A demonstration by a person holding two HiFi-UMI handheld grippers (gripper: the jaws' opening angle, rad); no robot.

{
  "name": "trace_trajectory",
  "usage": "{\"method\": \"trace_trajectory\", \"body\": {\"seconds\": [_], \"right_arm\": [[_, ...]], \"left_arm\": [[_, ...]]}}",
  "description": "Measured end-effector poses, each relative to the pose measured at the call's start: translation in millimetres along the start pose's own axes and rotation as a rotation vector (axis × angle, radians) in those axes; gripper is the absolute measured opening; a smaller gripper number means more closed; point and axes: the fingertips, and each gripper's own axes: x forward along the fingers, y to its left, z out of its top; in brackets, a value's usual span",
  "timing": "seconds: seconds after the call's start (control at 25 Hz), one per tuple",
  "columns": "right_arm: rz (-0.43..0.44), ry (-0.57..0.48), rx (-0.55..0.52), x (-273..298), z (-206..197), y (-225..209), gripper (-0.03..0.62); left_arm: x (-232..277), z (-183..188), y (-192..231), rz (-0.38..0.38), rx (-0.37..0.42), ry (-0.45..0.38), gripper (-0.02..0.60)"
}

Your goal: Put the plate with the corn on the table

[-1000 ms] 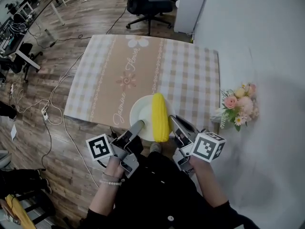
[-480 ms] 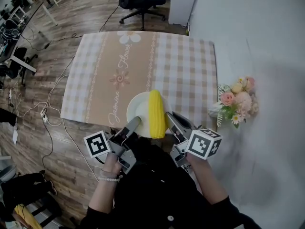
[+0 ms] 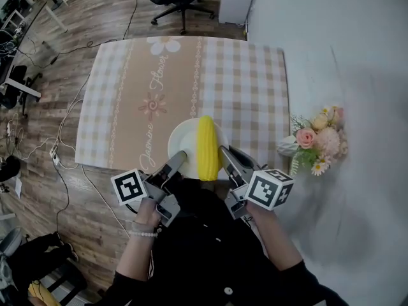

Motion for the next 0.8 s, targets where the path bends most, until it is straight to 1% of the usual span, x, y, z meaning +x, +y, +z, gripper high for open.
{"method": "trace_trajectory", "body": {"seconds": [0.2, 0.8], "right_arm": [[-0.032, 0.0, -0.001, 15, 4, -11, 0.094], [-0.129, 0.005, 0.068, 66, 10, -60, 0.091]], "left_arm": [[14, 14, 13, 0.021, 0.0, 0.026, 0.029], [59, 55, 62, 0.105, 0.026, 0.12, 0.028]]}}
